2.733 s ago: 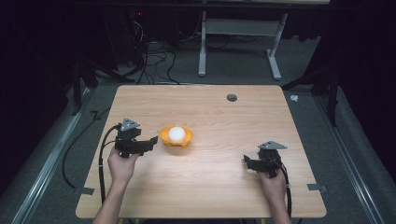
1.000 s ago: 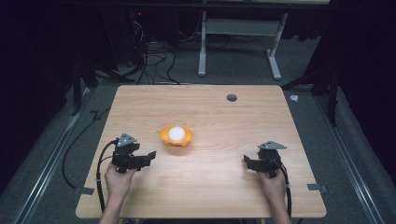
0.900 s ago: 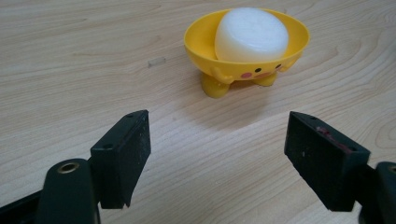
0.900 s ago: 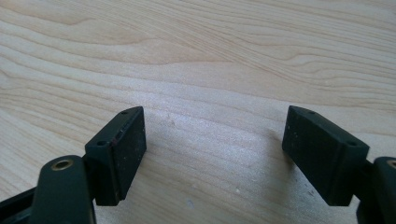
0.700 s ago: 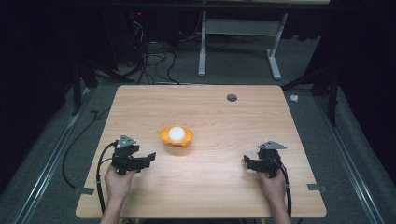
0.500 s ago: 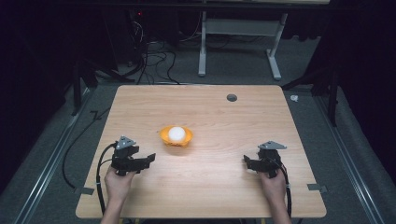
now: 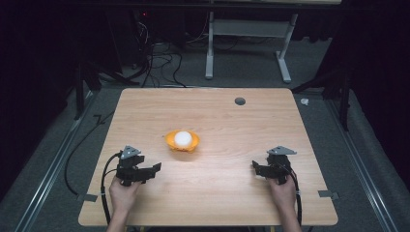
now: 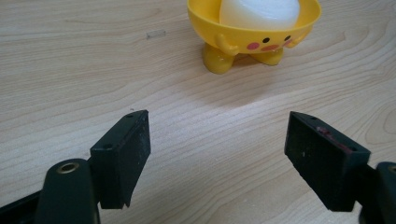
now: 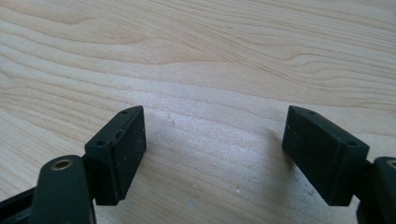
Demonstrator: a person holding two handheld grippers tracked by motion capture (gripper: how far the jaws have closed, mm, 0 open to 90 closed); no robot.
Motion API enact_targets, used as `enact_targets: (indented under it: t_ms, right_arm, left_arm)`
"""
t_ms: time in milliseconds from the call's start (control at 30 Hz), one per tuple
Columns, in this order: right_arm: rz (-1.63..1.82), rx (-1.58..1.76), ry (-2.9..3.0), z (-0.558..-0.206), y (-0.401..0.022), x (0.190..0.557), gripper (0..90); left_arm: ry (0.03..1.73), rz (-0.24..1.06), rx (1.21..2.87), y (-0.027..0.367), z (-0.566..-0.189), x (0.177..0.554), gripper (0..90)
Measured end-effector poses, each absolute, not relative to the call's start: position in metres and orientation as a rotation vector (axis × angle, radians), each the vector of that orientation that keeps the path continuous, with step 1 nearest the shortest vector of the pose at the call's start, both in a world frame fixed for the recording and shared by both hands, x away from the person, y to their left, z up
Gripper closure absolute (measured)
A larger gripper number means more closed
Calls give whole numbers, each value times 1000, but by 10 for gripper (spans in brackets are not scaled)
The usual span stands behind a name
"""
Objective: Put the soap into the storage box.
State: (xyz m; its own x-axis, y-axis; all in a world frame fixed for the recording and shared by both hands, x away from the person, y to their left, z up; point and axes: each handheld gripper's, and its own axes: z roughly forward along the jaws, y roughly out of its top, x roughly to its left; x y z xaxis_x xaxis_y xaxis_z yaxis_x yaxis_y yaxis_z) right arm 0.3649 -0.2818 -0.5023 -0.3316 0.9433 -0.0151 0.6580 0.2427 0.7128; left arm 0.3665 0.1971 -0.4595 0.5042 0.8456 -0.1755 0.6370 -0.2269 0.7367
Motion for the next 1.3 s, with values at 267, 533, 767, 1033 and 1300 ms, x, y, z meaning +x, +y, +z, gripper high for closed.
enact_targets:
  t_ms: [267,533,767,1033,1300]
  right_arm:
    - [856,1461,2076,-502,-282,365,225]
    - [856,1460,2076,-502,-282,365,225]
    - [855,1461,2076,-502,-282,365,226]
    - [855,1460,2076,-502,-282,365,226]
    - [856,1463,2075,-502,-281,365,226]
  left_arm:
    - [1236,327,1956,198,-467,365,232]
    - [1248,321,1958,198,-473,363,231]
    - [1260,328,1962,197,-478,361,227]
    - [1265,336,1978,194,-485,360,227]
    - [1272,382,2005,189,-491,359,226]
